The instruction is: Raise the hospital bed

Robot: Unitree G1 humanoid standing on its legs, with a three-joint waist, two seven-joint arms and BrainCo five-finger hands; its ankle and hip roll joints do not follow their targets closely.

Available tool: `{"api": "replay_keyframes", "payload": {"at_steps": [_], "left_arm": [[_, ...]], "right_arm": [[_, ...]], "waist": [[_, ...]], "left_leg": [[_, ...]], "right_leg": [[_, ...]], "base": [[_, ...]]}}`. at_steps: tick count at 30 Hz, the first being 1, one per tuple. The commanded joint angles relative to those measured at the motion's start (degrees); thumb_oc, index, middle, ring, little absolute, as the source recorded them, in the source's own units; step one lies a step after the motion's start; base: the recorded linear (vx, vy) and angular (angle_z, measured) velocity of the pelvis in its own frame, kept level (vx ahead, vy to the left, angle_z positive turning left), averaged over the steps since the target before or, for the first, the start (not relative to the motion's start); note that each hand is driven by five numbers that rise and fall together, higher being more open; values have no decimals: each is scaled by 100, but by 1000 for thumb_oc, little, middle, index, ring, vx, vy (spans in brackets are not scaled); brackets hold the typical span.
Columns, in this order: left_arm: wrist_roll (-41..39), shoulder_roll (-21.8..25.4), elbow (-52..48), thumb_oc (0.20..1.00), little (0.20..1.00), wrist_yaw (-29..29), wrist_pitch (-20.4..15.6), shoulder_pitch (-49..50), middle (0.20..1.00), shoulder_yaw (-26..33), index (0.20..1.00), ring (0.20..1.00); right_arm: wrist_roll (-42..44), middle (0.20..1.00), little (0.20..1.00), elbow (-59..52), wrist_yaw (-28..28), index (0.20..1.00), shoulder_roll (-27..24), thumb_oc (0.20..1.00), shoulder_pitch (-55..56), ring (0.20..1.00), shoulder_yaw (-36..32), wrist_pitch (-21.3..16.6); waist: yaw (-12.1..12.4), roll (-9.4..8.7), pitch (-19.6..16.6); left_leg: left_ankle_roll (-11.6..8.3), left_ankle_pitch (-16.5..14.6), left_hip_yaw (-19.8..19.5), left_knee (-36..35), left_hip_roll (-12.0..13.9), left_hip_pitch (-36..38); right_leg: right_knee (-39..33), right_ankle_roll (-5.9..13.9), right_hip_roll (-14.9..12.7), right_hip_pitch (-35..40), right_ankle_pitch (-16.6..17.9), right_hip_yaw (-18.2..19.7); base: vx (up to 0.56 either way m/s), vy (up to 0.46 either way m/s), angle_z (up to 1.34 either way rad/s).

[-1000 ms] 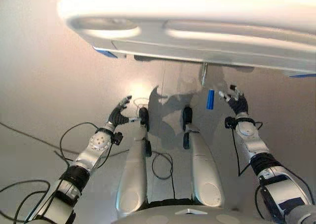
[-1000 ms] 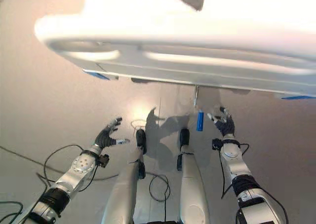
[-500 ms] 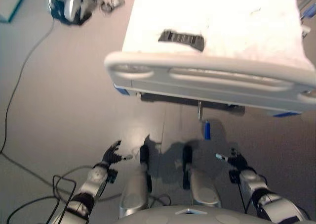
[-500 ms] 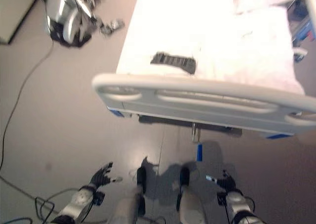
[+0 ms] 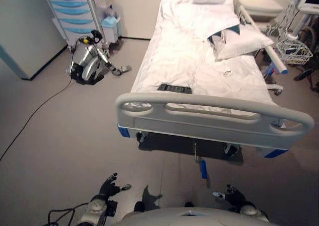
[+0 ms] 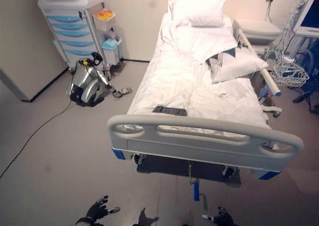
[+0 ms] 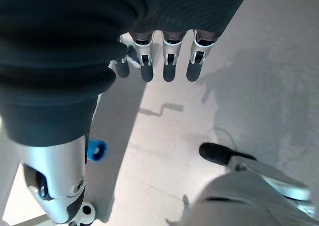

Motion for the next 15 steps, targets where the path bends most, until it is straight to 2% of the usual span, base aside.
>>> {"api": "replay_keyframes", "payload": {"at_steps": [1, 9, 11, 15], "left_arm": [[70, 23, 211, 1000, 1000, 135, -19, -429, 1000, 149, 1000, 1000], [144, -38, 442, 1000, 1000, 130, 25, -399, 1000, 189, 1000, 1000], [-177, -93, 491, 1000, 1000, 59, 27, -392, 1000, 309, 1000, 1000], [-191, -62, 411, 1000, 1000, 60, -35, -394, 1000, 279, 1000, 1000]], "right_arm": [[130, 1000, 1000, -8, -44, 1000, 13, 1000, -367, 1000, -111, -71], [231, 1000, 1000, 103, -36, 1000, 35, 1000, -350, 1000, -172, -68], [235, 1000, 1000, 206, -85, 1000, 48, 1000, -363, 1000, -232, -50], [239, 1000, 1000, 174, -65, 1000, 50, 1000, -343, 1000, -202, -55]], "waist": [[15, -123, 167], [19, -136, 129], [26, -132, 110], [36, -144, 73]], "left_leg": [[78, -344, 194, 85, -220, 385], [112, -437, 231, 136, -247, 546], [117, -449, 225, 123, -245, 582], [129, -475, 222, 107, -248, 626]], "right_leg": [[200, 601, -230, 1, 162, 22], [171, 585, -267, 180, 140, 64], [167, 589, -274, 216, 130, 55], [149, 597, -288, 267, 117, 56]], "base": [[7, 21, -10], [20, 14, -2], [17, 10, -1], [30, 13, -1]]}}
